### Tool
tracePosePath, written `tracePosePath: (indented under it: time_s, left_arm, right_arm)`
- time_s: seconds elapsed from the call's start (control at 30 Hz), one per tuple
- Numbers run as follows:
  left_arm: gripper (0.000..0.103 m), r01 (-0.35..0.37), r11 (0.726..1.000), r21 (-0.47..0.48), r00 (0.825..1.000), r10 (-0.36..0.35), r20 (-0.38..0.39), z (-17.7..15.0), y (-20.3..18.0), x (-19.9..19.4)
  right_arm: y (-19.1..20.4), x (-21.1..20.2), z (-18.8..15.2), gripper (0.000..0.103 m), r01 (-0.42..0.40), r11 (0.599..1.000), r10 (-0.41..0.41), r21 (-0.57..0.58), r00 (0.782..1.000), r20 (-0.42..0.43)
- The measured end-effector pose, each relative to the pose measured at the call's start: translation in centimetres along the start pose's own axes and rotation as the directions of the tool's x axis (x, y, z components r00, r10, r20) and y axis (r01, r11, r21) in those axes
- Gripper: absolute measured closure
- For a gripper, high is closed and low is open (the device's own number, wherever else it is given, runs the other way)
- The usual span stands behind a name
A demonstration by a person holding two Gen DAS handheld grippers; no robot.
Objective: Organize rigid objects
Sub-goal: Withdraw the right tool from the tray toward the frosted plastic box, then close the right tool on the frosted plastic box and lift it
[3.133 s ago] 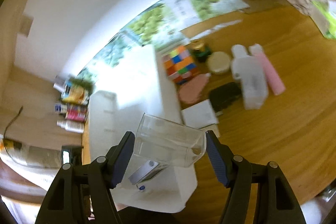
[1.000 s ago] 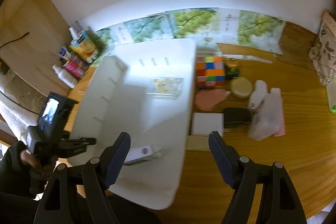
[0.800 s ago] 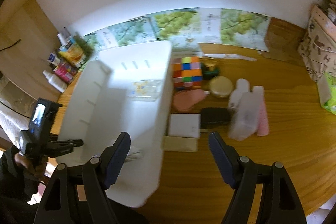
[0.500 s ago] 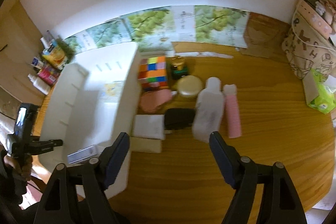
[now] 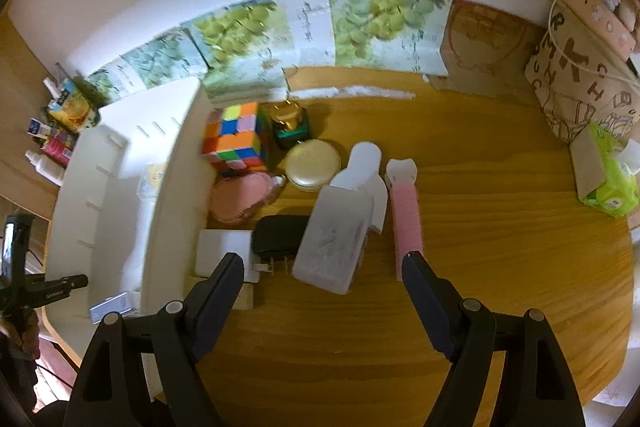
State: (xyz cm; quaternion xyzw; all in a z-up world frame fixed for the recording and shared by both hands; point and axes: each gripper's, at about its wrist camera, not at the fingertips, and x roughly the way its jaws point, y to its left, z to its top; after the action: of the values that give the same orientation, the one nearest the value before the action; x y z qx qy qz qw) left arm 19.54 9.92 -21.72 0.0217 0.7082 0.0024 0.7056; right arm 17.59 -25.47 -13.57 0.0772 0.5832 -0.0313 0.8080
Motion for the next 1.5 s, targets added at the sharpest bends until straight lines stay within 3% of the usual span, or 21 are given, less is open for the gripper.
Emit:
tracePosePath:
  time_s: [0.3, 0.77, 1.5]
  left_arm:
    - [0.092, 0.004, 1.0, -0.013, 1.0, -0.004, -0.008, 0.3, 0.3, 0.1]
    - [0.091, -0.001, 1.0, -0.011, 1.0, 0.001, -0.012, 0.3, 0.3, 0.3]
    - [0.091, -0.004, 1.0, 0.01, 1.0, 0.004, -0.015, 0.3, 0.0, 0.4]
  right_arm:
    - [-1.0, 1.7, 0.3, 0.022, -0.011, 0.997, 0.015, 0.073, 0.999, -0.046]
    - [-1.5, 2.5, 0.2, 0.06, -0.071, 0.991, 0.08, 0.11, 0.993, -0.083]
    - [-2.3, 1.0, -1.0, 0.067, -0.068, 0.987, 0.078, 0.144, 0.995, -0.067]
